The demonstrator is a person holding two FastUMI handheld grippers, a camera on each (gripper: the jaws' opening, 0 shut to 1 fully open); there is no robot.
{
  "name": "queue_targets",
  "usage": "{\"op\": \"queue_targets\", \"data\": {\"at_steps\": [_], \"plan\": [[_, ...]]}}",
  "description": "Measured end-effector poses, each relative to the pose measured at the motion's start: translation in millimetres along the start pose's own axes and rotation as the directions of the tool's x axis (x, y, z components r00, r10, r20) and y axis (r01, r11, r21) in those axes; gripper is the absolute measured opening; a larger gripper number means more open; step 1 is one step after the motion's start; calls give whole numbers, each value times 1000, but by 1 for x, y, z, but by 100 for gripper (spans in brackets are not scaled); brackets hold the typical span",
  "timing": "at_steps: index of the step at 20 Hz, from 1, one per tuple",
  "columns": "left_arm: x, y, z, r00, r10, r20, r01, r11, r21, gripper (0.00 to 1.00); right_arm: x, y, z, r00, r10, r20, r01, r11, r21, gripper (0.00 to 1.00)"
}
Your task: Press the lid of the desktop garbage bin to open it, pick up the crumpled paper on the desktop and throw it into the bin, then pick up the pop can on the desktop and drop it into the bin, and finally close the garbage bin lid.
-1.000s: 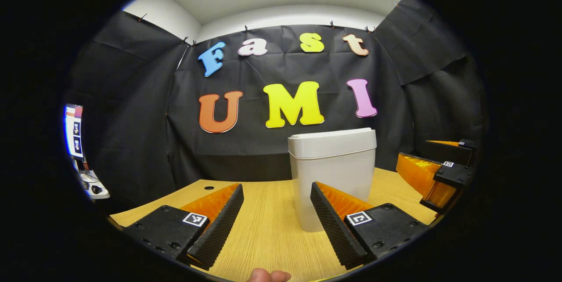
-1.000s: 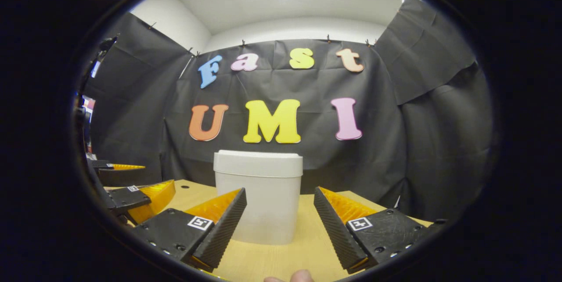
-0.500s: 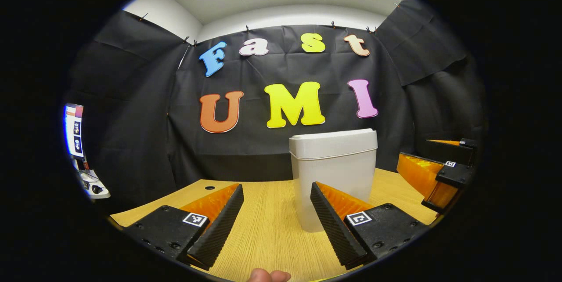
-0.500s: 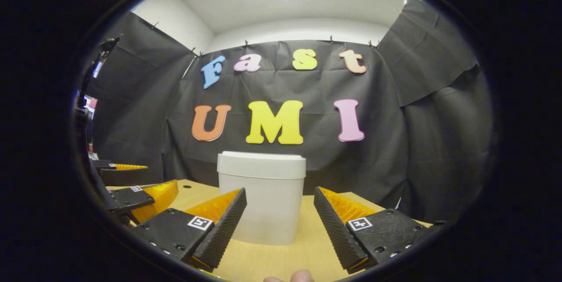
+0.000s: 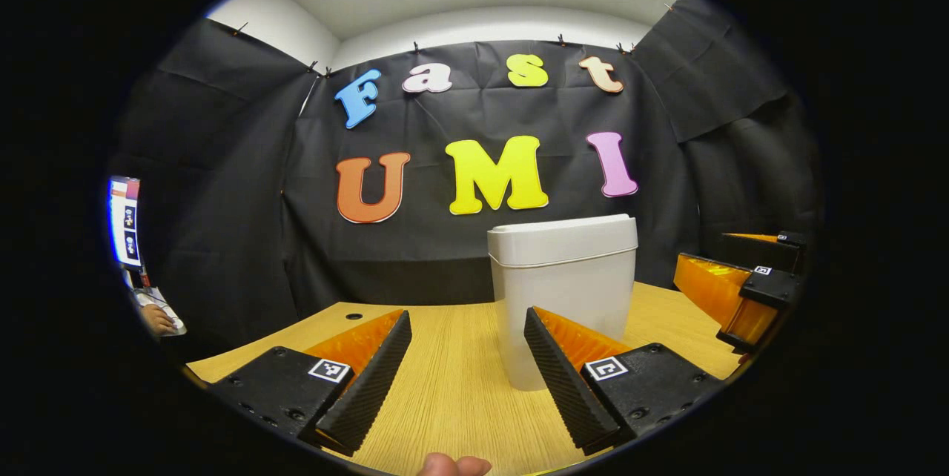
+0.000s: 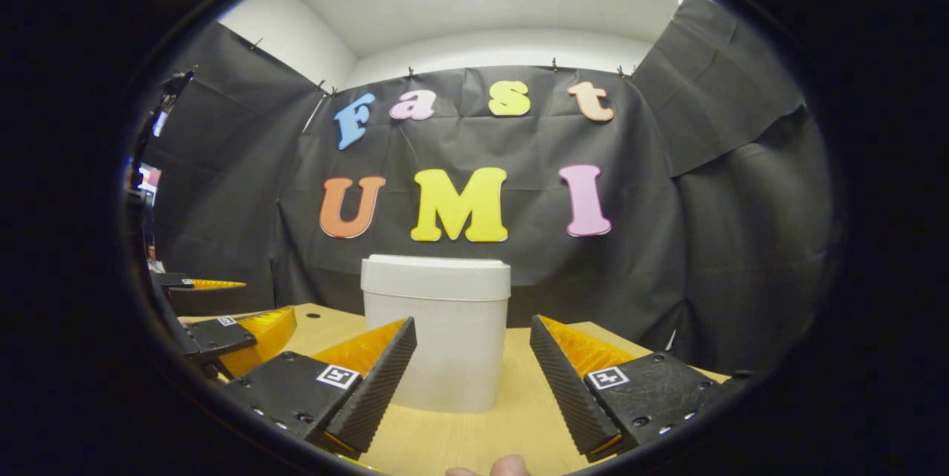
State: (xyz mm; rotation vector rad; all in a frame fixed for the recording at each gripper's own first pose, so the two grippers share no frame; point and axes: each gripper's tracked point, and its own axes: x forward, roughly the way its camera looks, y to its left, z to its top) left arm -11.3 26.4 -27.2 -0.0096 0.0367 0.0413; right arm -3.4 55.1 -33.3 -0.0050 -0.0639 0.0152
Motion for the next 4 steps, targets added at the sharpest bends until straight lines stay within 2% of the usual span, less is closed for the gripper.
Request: {"op": "queue_targets", "data": {"at_steps": [4], "plan": [[0, 2, 1, 1000, 5, 2, -5, 1000, -2, 99, -1, -1, 1, 1000, -3, 5, 3, 1000, -3, 95]]}}
